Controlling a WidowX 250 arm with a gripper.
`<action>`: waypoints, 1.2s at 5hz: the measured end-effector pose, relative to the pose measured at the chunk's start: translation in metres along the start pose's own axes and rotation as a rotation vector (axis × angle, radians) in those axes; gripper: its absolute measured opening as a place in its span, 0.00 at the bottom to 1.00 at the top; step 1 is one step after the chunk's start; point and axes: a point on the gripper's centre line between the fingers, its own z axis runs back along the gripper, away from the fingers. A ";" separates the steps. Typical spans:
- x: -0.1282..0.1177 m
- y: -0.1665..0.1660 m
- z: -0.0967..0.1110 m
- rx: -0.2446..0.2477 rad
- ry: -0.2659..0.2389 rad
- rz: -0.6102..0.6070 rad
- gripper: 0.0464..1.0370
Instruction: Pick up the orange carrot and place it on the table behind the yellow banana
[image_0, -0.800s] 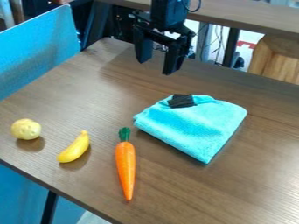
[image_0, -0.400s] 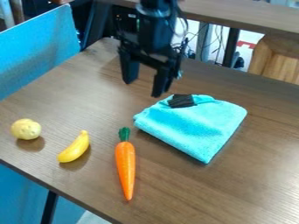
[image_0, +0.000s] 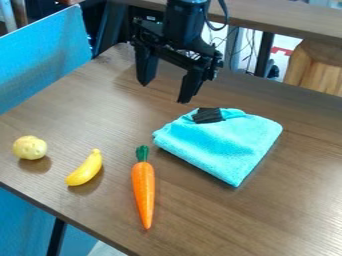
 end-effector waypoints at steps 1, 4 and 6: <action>-0.010 0.001 -0.011 0.022 0.050 0.067 0.96; -0.054 -0.022 -0.059 -0.117 0.177 0.011 0.96; -0.068 -0.014 -0.094 -0.175 0.045 0.043 0.96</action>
